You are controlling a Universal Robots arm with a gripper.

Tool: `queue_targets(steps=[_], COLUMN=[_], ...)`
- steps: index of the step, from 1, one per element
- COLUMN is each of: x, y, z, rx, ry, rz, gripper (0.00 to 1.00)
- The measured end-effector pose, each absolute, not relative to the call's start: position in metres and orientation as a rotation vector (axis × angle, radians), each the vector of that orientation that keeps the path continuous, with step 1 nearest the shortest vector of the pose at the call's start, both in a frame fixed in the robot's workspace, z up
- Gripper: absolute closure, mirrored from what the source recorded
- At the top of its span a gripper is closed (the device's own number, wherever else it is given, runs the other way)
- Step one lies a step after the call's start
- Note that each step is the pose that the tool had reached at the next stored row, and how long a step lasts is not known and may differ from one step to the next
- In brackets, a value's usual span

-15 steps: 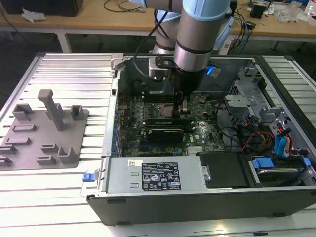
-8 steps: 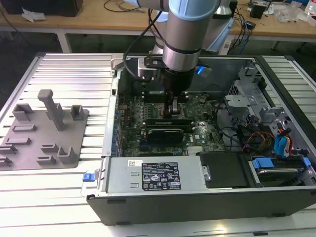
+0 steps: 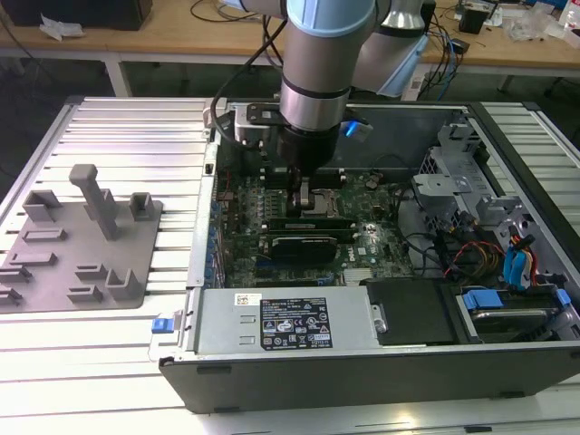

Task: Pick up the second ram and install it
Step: 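Press down the second ram until it locks into place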

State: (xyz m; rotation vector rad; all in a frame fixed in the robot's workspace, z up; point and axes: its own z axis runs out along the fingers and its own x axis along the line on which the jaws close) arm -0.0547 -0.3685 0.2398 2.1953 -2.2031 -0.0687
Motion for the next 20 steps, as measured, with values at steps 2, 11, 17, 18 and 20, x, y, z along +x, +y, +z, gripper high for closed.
queue_targets(steps=[2,11,17,18,20], x=[-0.055,-0.054,-0.054,-0.054,-0.054], y=[-0.369,-0.369,-0.369,-0.369,-0.368], z=[0.24,0.234,0.23,0.23,0.228], rx=[2.195,2.195,2.195,2.195,2.195], ry=[-2.203,-2.203,-2.203,-2.203,-2.203], rz=[-0.069,-0.069,-0.069,-0.069,-0.069], gripper=[0.92,0.92,0.92,0.92,0.92])
